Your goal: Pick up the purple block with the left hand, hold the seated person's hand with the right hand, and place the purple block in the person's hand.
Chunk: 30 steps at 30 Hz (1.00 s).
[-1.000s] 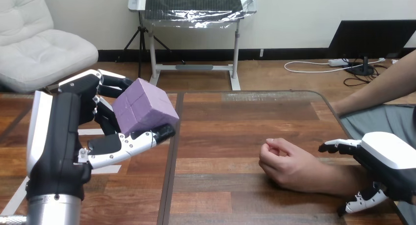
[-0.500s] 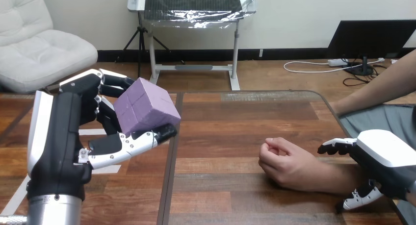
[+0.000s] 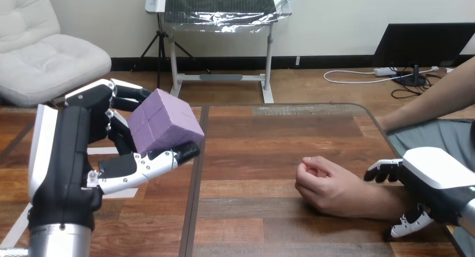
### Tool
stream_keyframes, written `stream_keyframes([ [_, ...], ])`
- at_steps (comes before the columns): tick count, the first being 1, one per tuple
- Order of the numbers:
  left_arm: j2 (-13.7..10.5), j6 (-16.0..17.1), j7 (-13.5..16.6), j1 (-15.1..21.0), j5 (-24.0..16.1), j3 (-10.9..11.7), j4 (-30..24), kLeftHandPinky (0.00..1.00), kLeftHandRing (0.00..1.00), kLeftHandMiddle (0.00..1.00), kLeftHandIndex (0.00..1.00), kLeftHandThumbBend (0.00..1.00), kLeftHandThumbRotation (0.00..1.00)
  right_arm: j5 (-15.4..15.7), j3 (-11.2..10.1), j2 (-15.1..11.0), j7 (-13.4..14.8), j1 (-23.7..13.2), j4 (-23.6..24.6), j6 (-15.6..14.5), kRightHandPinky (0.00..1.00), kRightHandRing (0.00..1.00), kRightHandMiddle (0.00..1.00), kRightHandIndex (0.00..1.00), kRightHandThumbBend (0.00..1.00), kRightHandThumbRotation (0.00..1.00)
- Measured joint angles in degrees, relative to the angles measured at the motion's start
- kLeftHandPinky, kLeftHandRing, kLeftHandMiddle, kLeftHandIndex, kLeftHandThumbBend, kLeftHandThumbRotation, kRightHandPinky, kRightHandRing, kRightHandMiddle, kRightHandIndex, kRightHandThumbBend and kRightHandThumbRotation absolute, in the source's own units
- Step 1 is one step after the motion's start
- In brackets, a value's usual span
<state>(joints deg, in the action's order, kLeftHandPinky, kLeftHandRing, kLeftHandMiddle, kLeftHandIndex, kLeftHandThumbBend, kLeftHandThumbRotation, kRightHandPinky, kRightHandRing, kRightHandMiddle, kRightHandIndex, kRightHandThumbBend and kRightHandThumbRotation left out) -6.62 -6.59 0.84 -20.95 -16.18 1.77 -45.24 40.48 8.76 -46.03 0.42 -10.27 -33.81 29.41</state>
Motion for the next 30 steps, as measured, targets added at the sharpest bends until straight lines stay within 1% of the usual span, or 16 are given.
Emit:
stream_keyframes([
  [1, 0.00, 0.00, 0.00, -0.07, 0.00, 0.01, 0.00, 0.18, 0.24, 0.30, 0.37, 0.64, 0.00, 0.00, 0.15, 0.00, -0.46, -0.16, 0.09, -0.44, 0.63, 0.69, 0.71, 0.72, 0.88, 0.14],
  [4, 0.01, 0.01, -0.01, -0.31, 0.10, 0.01, 0.00, 0.18, 0.24, 0.30, 0.37, 0.64, 0.00, 0.08, 0.59, 0.00, -1.90, -0.59, 0.54, -2.02, 0.60, 0.68, 0.70, 0.71, 0.88, 0.15],
  [9, 0.07, 0.02, -0.04, -0.68, 0.30, 0.05, 0.00, 0.18, 0.24, 0.30, 0.37, 0.63, 0.00, 0.33, 1.47, -0.02, -3.29, -1.20, 1.01, -3.90, 0.54, 0.65, 0.67, 0.69, 0.87, 0.16],
  [11, 0.09, 0.02, -0.04, -0.77, 0.44, 0.08, 0.00, 0.18, 0.24, 0.30, 0.37, 0.63, 0.00, 0.41, 1.83, -0.07, -3.66, -1.42, 1.01, -4.02, 0.50, 0.63, 0.66, 0.67, 0.86, 0.17],
  [18, 0.12, 0.04, -0.06, -0.96, 0.96, 0.16, 0.00, 0.18, 0.23, 0.30, 0.36, 0.63, 0.00, 0.41, 2.67, -0.39, -4.40, -1.91, 1.00, -4.00, 0.46, 0.59, 0.63, 0.64, 0.85, 0.18],
  [19, 0.12, 0.04, -0.06, -0.97, 0.95, 0.18, 0.00, 0.18, 0.23, 0.30, 0.36, 0.63, 0.00, 0.39, 2.73, -0.43, -4.57, -1.94, 1.00, -4.00, 0.45, 0.58, 0.62, 0.64, 0.84, 0.18],
  [22, 0.12, 0.04, -0.06, -0.99, 0.95, 0.23, 0.00, 0.18, 0.23, 0.30, 0.36, 0.63, 0.00, 0.33, 2.99, -0.54, -5.50, -2.16, 1.02, -4.03, 0.44, 0.56, 0.61, 0.63, 0.82, 0.19],
  [30, 0.12, 0.04, -0.06, -0.99, 0.96, 0.35, 0.00, 0.18, 0.23, 0.30, 0.37, 0.63, 0.00, -0.11, 3.90, -0.63, -9.23, -3.42, 1.11, -5.18, 0.43, 0.53, 0.60, 0.61, 0.80, 0.22],
])
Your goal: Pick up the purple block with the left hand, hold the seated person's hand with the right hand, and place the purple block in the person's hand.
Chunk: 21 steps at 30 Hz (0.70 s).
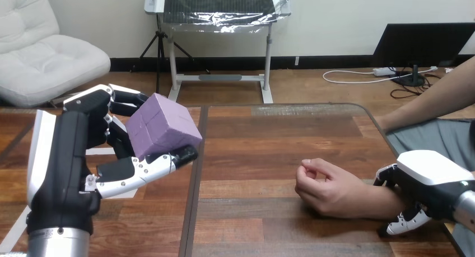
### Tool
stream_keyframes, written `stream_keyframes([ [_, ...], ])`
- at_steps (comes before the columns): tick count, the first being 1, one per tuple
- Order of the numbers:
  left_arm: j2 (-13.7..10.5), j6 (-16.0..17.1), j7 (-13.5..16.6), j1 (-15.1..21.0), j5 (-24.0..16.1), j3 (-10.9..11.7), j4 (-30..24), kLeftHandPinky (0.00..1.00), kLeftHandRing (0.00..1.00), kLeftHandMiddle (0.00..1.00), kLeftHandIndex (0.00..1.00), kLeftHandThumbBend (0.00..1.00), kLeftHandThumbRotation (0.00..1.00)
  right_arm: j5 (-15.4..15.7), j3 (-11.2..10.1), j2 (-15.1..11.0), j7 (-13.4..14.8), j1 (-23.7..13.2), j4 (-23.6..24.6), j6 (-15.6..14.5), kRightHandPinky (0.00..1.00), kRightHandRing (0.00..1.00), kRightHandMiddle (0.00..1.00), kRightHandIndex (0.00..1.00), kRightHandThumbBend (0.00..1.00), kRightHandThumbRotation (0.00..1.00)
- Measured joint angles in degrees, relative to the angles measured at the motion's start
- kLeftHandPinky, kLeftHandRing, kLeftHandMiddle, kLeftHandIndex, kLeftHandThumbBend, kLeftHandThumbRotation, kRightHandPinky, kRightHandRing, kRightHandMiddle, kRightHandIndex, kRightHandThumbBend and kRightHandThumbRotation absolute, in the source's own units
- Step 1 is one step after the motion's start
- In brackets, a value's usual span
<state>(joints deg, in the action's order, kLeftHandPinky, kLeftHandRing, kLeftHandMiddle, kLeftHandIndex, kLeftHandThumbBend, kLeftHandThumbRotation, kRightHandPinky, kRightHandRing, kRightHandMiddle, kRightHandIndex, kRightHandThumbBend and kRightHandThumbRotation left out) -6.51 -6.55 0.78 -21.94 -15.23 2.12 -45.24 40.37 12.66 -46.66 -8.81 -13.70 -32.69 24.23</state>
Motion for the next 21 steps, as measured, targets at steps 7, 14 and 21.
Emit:
stream_keyframes([
  [7, 0.00, 0.00, -0.01, 0.00, 0.00, 0.24, 0.00, 0.18, 0.24, 0.30, 0.36, 0.63, 0.00, -0.03, 0.29, 0.02, -2.05, -0.51, 0.68, -1.21, 0.41, 0.51, 0.57, 0.59, 0.82, 0.22],
  [14, 0.00, 0.00, -0.01, 0.00, -0.06, 0.40, 0.00, 0.18, 0.24, 0.30, 0.36, 0.64, 0.00, -0.48, 0.44, 0.09, -3.51, -0.61, 1.37, -2.03, 0.37, 0.46, 0.54, 0.56, 0.82, 0.21],
  [21, 0.03, 0.00, -0.01, 0.00, -0.10, 0.37, 0.00, 0.18, 0.25, 0.30, 0.36, 0.63, 0.00, -1.09, 0.54, 0.17, -4.26, -0.73, 1.70, -2.80, 0.35, 0.42, 0.50, 0.54, 0.83, 0.19],
])
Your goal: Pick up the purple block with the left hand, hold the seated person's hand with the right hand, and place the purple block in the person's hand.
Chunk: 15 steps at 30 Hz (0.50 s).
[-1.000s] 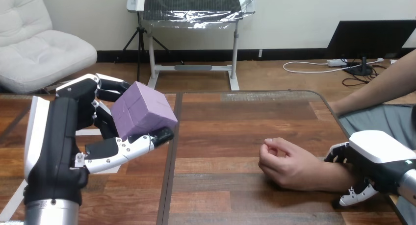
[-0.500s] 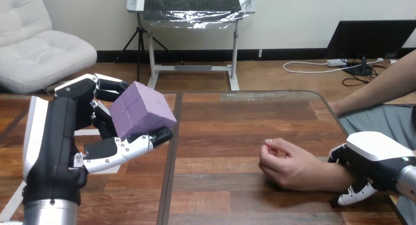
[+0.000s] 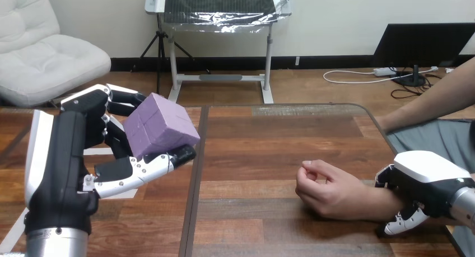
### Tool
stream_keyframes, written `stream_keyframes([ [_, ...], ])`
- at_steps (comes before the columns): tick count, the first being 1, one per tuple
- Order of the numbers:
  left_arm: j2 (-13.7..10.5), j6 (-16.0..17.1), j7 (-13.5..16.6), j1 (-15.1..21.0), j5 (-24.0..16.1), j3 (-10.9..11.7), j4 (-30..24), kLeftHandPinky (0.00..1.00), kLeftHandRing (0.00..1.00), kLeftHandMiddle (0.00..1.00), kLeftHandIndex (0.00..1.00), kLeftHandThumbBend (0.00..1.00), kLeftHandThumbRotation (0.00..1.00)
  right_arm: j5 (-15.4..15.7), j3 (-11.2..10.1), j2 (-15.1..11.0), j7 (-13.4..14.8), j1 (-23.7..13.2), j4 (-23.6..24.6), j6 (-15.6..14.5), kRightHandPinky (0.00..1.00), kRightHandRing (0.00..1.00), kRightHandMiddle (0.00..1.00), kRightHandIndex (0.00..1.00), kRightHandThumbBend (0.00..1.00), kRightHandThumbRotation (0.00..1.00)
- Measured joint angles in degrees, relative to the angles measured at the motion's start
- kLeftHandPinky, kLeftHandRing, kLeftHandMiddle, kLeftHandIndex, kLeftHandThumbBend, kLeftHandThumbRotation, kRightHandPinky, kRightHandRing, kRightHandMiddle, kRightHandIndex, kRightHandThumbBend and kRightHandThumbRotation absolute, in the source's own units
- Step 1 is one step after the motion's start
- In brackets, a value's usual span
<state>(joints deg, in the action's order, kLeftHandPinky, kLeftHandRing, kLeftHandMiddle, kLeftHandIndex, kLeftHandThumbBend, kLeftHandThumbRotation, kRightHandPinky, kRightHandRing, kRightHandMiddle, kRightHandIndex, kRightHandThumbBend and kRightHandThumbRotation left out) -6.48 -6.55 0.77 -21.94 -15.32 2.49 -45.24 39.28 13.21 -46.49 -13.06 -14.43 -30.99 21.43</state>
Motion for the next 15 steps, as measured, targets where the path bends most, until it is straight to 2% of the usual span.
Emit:
stream_keyframes([
  [6, 0.10, 0.00, 0.00, 0.00, -0.03, -0.08, 0.03, 0.18, 0.25, 0.31, 0.36, 0.62, 0.00, -1.51, -0.16, 0.18, -0.03, 0.00, -0.06, -0.03, 0.33, 0.40, 0.48, 0.52, 0.84, 0.12],
  [15, 0.24, 0.00, 0.00, 0.00, -0.01, -0.20, 0.31, 0.18, 0.24, 0.31, 0.37, 0.62, 0.00, -4.91, -0.67, 0.29, -1.02, 0.00, -0.18, 0.10, 0.33, 0.40, 0.47, 0.51, 0.83, 0.10],
])
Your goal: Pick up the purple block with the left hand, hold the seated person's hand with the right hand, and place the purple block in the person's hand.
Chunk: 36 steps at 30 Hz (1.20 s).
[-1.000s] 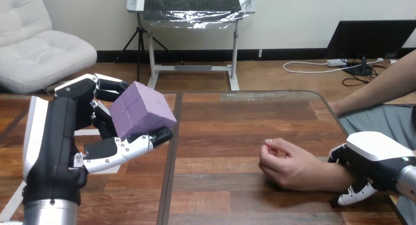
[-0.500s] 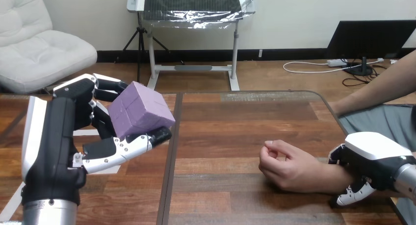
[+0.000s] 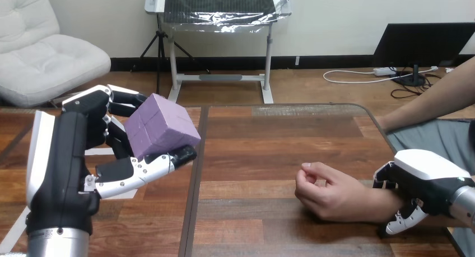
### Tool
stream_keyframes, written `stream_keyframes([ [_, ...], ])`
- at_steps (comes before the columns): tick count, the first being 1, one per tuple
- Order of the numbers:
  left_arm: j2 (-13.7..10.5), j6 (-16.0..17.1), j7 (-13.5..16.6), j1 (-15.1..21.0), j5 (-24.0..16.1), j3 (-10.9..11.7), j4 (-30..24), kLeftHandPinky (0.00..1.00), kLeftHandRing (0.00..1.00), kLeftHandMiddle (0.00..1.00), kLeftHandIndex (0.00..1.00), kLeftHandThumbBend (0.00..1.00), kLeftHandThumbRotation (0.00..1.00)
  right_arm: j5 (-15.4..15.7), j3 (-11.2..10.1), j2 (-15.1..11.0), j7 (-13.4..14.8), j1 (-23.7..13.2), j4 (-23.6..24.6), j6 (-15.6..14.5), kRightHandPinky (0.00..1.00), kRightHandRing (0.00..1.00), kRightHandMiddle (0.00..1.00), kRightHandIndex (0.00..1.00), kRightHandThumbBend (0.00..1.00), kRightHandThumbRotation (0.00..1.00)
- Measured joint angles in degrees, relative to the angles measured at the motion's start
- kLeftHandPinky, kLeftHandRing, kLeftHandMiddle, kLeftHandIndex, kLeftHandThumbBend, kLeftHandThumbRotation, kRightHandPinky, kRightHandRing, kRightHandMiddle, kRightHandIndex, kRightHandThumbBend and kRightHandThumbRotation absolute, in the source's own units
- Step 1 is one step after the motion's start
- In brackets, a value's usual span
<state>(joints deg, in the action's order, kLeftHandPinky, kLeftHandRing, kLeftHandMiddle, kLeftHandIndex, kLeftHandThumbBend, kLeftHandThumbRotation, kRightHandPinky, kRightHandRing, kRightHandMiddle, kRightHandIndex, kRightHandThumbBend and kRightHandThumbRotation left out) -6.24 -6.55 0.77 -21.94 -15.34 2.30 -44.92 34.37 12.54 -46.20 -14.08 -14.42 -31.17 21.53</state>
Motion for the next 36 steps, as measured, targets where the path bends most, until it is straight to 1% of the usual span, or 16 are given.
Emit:
stream_keyframes([
  [9, 0.27, 0.13, 0.00, 0.02, 0.20, -0.05, 0.61, 0.18, 0.24, 0.30, 0.37, 0.62, 0.00, -2.07, -0.33, -0.01, -0.24, 0.00, 0.01, 0.25, 0.34, 0.39, 0.46, 0.51, 0.83, 0.11],
  [15, 0.33, 0.69, 0.00, 0.21, 0.41, -0.07, 2.02, 0.18, 0.24, 0.31, 0.37, 0.60, 0.00, -3.24, -0.81, 0.00, -0.53, 0.00, 0.17, 0.25, 0.33, 0.38, 0.46, 0.50, 0.83, 0.10],
  [19, 0.56, 1.04, -0.12, 0.62, 2.55, 0.01, 3.47, 0.18, 0.25, 0.31, 0.37, 0.58, 0.00, -4.09, -1.26, 0.01, -0.47, 0.00, 0.23, 0.46, 0.32, 0.38, 0.45, 0.50, 0.84, 0.10],
  [24, 0.77, 2.38, -0.61, 1.69, 6.03, 0.29, 6.57, 0.20, 0.27, 0.32, 0.37, 0.57, 0.00, -5.17, -1.96, 0.00, -0.25, 0.00, 0.25, 1.17, 0.33, 0.39, 0.46, 0.50, 0.84, 0.10],
  [31, 0.53, 4.56, -1.19, 3.95, 8.13, 0.76, 11.83, 0.21, 0.28, 0.34, 0.38, 0.58, 0.00, -6.42, -2.85, -0.01, 0.31, -0.01, 0.88, 2.21, 0.35, 0.40, 0.46, 0.51, 0.85, 0.09],
  [36, 0.32, 5.48, -1.36, 5.86, 8.34, 0.96, 15.45, 0.22, 0.29, 0.34, 0.38, 0.59, 0.00, -7.28, -3.55, 0.00, 0.44, 0.00, 1.79, 2.39, 0.35, 0.40, 0.46, 0.51, 0.85, 0.08],
])
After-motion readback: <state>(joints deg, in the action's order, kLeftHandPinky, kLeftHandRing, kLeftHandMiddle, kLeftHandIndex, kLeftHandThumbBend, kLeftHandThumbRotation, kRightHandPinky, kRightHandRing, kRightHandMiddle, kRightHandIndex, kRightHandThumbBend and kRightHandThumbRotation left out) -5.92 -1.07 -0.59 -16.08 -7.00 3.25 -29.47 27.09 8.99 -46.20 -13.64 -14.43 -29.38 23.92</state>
